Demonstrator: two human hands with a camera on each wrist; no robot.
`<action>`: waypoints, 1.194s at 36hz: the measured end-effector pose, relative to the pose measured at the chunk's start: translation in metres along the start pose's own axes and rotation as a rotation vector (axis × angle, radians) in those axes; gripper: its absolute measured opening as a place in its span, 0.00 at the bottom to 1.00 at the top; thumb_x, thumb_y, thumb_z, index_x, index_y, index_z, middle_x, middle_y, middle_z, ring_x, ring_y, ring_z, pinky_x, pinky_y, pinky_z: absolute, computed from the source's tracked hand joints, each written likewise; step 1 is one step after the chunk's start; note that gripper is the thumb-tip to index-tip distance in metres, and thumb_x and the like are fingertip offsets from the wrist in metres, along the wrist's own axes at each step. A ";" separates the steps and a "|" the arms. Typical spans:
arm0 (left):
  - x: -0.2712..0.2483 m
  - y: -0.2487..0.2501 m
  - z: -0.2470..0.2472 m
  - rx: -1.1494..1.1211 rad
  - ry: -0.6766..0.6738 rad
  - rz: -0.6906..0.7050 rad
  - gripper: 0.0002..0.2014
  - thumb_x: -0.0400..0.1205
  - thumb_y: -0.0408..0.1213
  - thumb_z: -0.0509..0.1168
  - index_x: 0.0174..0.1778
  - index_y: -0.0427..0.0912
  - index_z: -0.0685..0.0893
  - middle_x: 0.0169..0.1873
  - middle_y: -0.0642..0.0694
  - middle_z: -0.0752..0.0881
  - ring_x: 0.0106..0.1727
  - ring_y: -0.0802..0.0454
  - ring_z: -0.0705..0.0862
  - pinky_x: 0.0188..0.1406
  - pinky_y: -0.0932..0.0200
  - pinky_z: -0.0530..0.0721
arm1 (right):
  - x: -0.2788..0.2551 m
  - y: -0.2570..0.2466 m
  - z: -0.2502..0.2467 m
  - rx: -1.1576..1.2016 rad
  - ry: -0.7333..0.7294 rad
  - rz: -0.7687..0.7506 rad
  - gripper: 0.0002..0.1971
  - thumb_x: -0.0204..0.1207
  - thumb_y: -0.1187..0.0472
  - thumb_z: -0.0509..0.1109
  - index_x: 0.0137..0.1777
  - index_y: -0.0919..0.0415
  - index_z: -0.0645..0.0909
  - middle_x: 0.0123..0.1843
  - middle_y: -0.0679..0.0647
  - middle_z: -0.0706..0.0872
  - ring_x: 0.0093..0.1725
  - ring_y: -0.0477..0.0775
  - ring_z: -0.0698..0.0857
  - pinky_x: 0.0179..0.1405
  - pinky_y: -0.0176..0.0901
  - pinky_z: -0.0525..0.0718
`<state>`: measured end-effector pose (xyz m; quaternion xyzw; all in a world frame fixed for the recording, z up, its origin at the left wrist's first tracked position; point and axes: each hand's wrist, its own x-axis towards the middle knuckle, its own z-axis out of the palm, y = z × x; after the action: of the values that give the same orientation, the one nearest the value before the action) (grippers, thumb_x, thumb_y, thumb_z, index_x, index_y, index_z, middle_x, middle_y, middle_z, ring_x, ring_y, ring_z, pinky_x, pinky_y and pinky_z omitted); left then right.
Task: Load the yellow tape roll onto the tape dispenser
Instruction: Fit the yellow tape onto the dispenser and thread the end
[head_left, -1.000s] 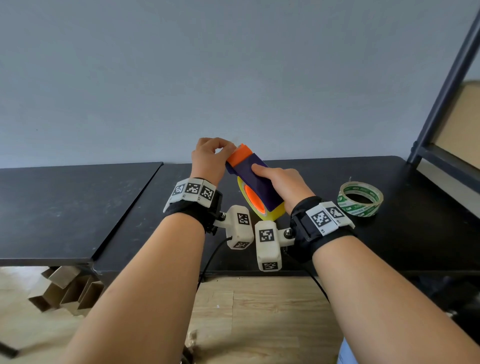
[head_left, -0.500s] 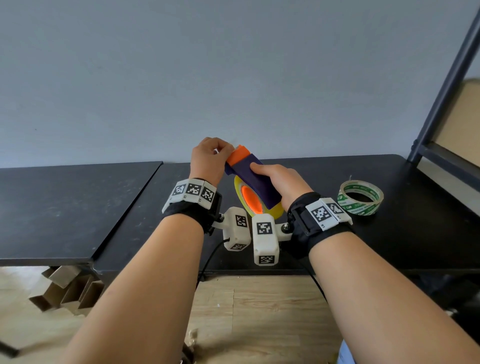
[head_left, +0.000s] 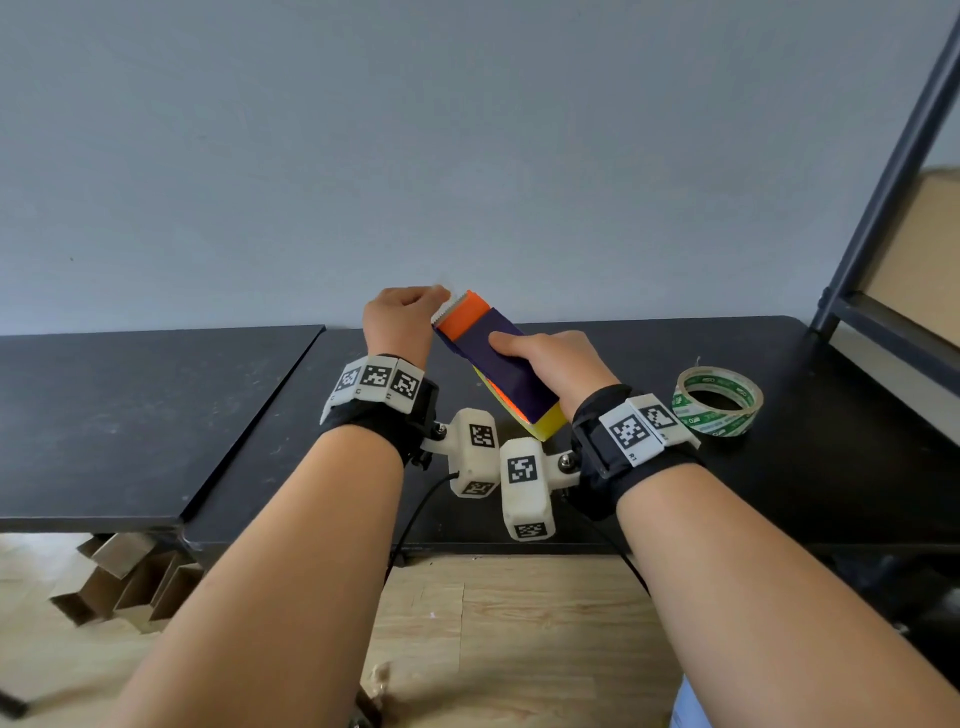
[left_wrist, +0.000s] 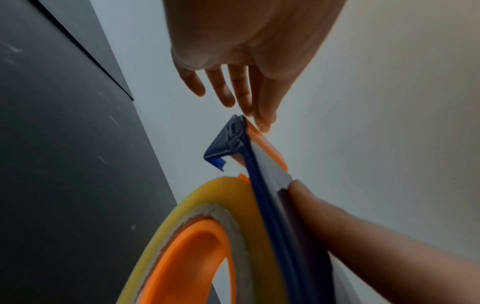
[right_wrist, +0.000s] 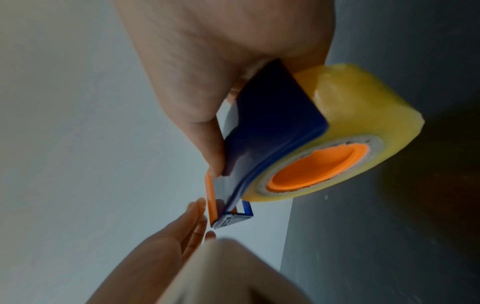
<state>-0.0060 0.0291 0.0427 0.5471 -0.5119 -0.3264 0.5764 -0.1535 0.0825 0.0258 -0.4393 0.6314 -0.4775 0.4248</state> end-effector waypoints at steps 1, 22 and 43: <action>0.000 0.000 0.000 -0.015 -0.004 -0.015 0.02 0.77 0.39 0.73 0.42 0.45 0.89 0.54 0.45 0.89 0.53 0.50 0.85 0.57 0.56 0.82 | 0.000 0.001 0.001 -0.014 -0.001 -0.002 0.21 0.68 0.48 0.81 0.48 0.66 0.87 0.49 0.62 0.92 0.45 0.60 0.90 0.47 0.48 0.84; -0.008 0.019 0.005 0.051 -0.208 0.173 0.08 0.79 0.39 0.70 0.34 0.46 0.87 0.44 0.53 0.83 0.35 0.71 0.80 0.37 0.77 0.73 | 0.017 0.012 -0.009 0.244 0.138 0.099 0.23 0.70 0.50 0.79 0.57 0.67 0.86 0.52 0.59 0.92 0.47 0.57 0.90 0.52 0.48 0.87; -0.008 0.007 0.001 0.245 -0.130 0.133 0.12 0.82 0.41 0.64 0.52 0.42 0.91 0.49 0.38 0.90 0.42 0.34 0.82 0.40 0.59 0.73 | 0.019 0.009 -0.017 -0.065 0.064 -0.088 0.25 0.66 0.39 0.77 0.43 0.65 0.85 0.52 0.68 0.91 0.47 0.62 0.90 0.51 0.57 0.86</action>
<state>-0.0100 0.0378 0.0477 0.5560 -0.6191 -0.2575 0.4912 -0.1755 0.0694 0.0175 -0.4646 0.6399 -0.4888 0.3684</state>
